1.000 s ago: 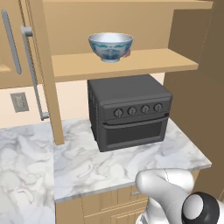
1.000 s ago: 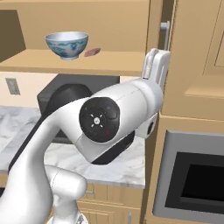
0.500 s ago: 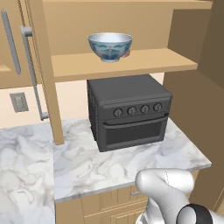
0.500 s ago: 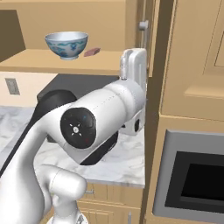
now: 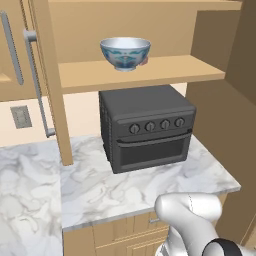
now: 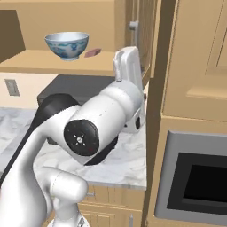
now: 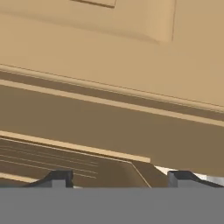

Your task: Pick the mug and place it in the sink. Pick the bowl and place it in the open cabinet and then close the cabinet.

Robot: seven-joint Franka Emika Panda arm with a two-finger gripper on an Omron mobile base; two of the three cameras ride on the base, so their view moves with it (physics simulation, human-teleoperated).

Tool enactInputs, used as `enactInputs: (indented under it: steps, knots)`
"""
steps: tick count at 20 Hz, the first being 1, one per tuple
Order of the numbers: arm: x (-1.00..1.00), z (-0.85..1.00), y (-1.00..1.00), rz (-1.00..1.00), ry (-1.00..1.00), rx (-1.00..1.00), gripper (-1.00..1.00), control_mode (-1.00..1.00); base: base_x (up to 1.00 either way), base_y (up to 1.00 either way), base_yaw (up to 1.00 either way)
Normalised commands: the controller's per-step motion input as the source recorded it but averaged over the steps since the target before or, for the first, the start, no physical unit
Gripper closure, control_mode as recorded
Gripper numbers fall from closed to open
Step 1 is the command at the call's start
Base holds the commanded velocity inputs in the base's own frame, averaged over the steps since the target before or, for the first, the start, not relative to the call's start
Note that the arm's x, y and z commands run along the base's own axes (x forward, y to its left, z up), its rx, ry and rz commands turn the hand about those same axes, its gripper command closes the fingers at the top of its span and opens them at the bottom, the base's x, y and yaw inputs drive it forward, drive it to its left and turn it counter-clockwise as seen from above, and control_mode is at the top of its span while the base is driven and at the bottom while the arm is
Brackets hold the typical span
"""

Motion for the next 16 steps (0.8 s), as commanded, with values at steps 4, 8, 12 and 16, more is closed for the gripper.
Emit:
enactInputs:
  steps: [4,8,12,16]
  knots:
    - [0.92,0.0,0.43,0.18,0.0,-0.03,-1.0,-1.0,0.0,0.0,0.0]
    - [0.81,0.0,0.64,0.29,0.06,-0.01,-1.0,-1.0,0.0,0.0,0.0]
    - [0.71,0.0,0.62,0.3,0.1,-0.01,-1.0,-1.0,0.0,0.0,0.0]
    - [0.6,0.0,0.53,0.29,0.11,0.0,-1.0,-1.0,0.0,0.0,0.0]
